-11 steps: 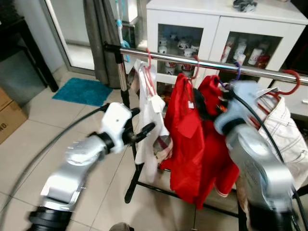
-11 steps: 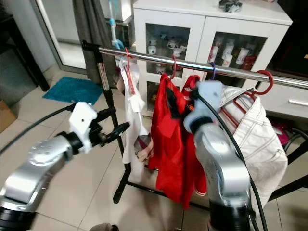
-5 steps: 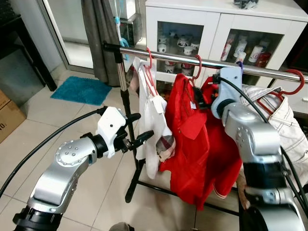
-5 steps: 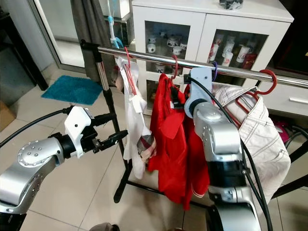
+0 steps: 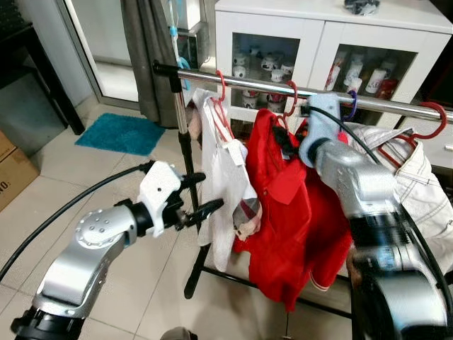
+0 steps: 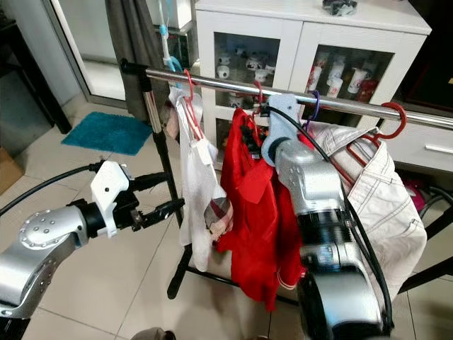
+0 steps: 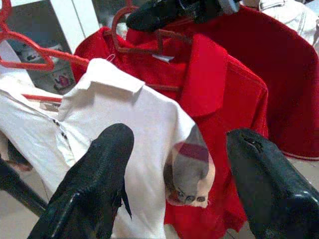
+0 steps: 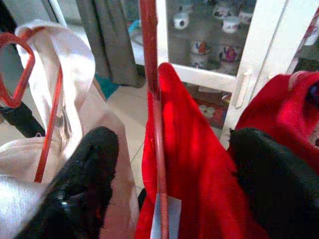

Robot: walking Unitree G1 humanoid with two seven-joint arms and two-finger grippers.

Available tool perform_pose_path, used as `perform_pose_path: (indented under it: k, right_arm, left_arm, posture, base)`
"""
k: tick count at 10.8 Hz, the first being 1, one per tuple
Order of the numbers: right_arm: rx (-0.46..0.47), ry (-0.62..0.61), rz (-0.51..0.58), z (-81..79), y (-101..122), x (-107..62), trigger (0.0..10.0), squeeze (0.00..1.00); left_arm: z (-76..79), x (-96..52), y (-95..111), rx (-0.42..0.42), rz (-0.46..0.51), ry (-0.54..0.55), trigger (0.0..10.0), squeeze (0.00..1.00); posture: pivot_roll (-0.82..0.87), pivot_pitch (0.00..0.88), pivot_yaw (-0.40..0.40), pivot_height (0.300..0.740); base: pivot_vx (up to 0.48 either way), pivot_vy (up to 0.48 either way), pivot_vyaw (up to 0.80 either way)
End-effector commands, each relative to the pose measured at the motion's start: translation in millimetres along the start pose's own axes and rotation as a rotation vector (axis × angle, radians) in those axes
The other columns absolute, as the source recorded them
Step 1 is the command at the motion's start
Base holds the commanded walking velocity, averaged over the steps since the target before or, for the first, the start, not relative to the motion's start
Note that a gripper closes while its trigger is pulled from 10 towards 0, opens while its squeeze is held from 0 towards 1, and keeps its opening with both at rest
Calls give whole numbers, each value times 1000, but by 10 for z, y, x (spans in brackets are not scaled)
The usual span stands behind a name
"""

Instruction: Hang hanger

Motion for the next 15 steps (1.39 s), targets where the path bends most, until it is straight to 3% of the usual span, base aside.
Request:
perform_pose_path:
  k: [1,7,11,15]
  right_arm:
    - [16,18,3,7,29,29,0,0]
    - [32,36,-43,114,0,88,0,0]
    - [27,24,-39,71,55,180,0,0]
    - [9,11,-63,84,-37,230,0,0]
  left_arm:
    - [-20,-14,26,7,3,0,10000,0]
    - [4,25,34,11,10,-13,10000,0]
    - [-3,23,38,15,11,-15,10000,0]
    - [16,34,29,15,8,-17,10000,0]
  posture:
    - [25,13,7,740]
    - [20,7,6,740]
    - [25,2,3,740]
    - [23,0,-3,740]
  base:
    - [0,0,0]
    - [0,0,0]
    - [0,0,0]
    - [0,0,0]
Point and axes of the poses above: a point about 5 cm out from each wrist's last joint towards the gripper, its own x axis pointing out of the wrist towards the gripper, its own y axis along the axis of the wrist's last joint, z = x × y, the point moved 4 cm from there along x, pointing out of the wrist towards the gripper, and after that the axes turned 3 degrees about x, right-handed, at the moved point
